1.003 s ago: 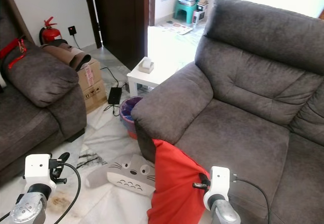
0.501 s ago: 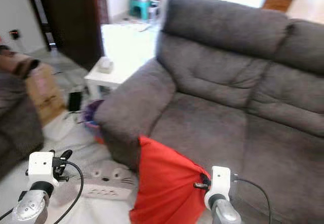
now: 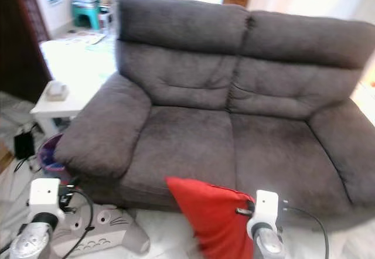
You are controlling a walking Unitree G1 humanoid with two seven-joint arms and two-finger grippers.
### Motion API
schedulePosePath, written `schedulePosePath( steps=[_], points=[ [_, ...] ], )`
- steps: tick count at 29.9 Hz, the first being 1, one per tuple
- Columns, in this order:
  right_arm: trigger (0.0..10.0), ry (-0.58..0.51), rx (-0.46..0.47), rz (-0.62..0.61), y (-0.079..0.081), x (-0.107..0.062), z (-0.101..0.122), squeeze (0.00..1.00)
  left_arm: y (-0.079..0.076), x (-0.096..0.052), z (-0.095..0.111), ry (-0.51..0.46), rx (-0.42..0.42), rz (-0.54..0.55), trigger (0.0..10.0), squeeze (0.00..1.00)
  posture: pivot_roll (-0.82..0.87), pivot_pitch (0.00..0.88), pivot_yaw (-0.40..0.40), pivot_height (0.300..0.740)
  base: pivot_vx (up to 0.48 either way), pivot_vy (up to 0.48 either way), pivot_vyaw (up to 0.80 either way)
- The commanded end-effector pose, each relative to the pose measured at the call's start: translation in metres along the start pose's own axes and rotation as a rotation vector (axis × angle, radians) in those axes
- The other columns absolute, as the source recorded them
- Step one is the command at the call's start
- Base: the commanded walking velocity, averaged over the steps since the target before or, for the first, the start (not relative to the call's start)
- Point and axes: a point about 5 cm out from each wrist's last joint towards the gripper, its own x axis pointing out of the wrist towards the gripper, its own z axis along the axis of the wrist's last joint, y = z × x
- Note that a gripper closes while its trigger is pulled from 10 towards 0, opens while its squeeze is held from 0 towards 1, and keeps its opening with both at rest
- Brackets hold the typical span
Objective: Move the pillow to the sofa from floor
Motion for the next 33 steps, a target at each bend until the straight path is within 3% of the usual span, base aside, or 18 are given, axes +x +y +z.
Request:
schedulePosePath(
  steps=[1, 9, 25, 33],
  points=[
    [10.0, -0.122, -0.004, 0.022, 0.002, 0.005, 0.025, 0.00, -0.008, -0.002, -0.004, 0.013, -0.013, -0.024, 10.0, 0.00, 0.15, 0.000, -0.027, 0.740, 0.000, 0.000, 0.00],
    [10.0, -0.114, 0.028, 0.110, 0.018, 0.005, 0.021, 0.00, -0.007, -0.002, -0.005, 0.028, -0.014, -0.041, 10.0, 0.00, 0.15, 0.000, -0.018, 0.740, 0.000, 0.000, 0.00],
    [10.0, -0.172, 0.059, 0.072, 0.011, 0.007, 0.034, 0.00, -0.009, -0.001, -0.004, 0.025, -0.040, -0.042, 10.0, 0.00, 0.15, 0.000, -0.013, 0.740, 0.000, 0.000, 0.00],
    [10.0, -0.183, 0.063, 0.133, 0.024, 0.008, 0.036, 0.00, -0.008, 0.000, -0.004, 0.025, -0.045, -0.037, 10.0, 0.00, 0.15, 0.000, -0.017, 0.740, 0.189, 0.000, 0.00]
  ],
)
